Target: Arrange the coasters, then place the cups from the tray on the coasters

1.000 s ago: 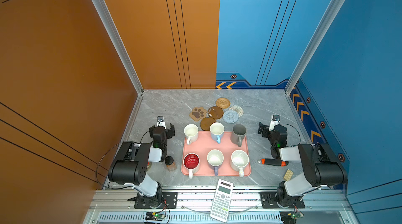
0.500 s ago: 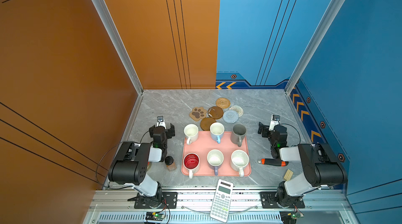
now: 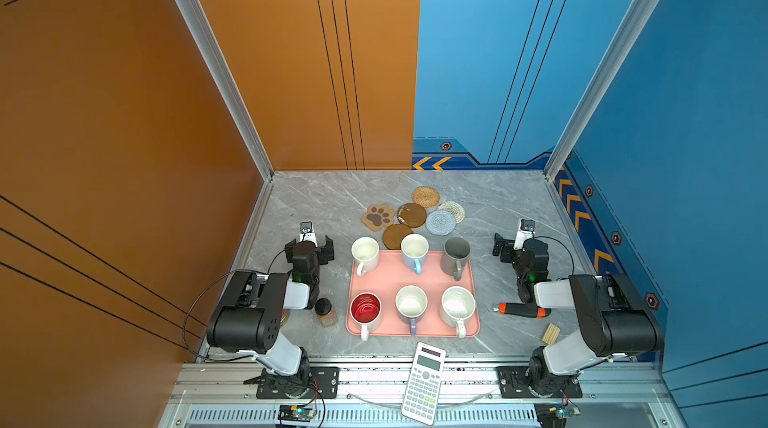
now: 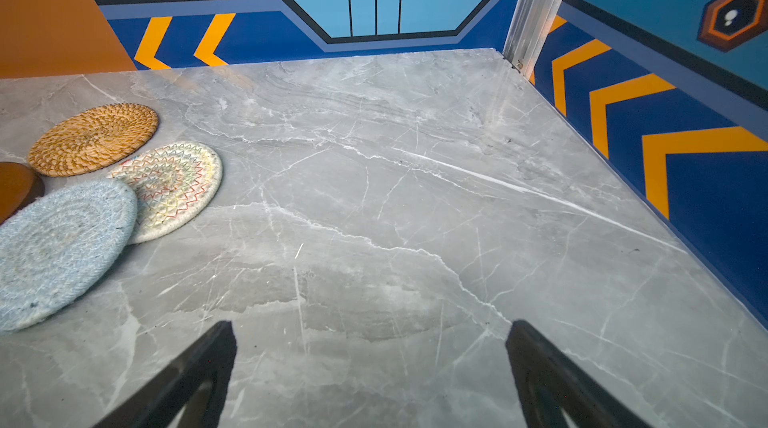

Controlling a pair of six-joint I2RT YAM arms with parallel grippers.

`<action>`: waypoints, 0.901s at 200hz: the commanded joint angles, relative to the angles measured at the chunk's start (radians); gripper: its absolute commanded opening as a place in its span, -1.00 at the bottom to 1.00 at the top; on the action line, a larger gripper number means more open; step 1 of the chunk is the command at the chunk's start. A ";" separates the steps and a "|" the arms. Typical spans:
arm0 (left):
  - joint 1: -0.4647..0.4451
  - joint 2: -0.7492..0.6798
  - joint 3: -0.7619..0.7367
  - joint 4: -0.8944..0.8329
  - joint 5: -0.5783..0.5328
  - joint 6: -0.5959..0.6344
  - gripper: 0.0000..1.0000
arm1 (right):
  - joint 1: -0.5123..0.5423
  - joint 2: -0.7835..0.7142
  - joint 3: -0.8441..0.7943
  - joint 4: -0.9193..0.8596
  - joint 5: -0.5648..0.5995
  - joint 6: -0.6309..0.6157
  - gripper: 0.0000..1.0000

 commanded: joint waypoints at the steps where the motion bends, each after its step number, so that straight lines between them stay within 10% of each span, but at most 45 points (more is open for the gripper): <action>1: -0.009 -0.008 0.020 0.000 0.020 0.023 0.96 | -0.003 -0.007 0.017 -0.005 -0.006 0.002 1.00; 55: -0.010 -0.047 0.029 -0.043 -0.038 0.006 0.95 | -0.005 -0.037 0.035 -0.060 0.075 0.033 1.00; 105: -0.043 -0.246 0.159 -0.440 -0.110 0.001 0.96 | -0.013 -0.190 0.202 -0.475 0.135 0.085 0.98; 180: -0.066 -0.234 0.531 -1.020 0.294 -0.148 0.70 | 0.002 -0.013 0.692 -1.119 -0.173 0.180 0.51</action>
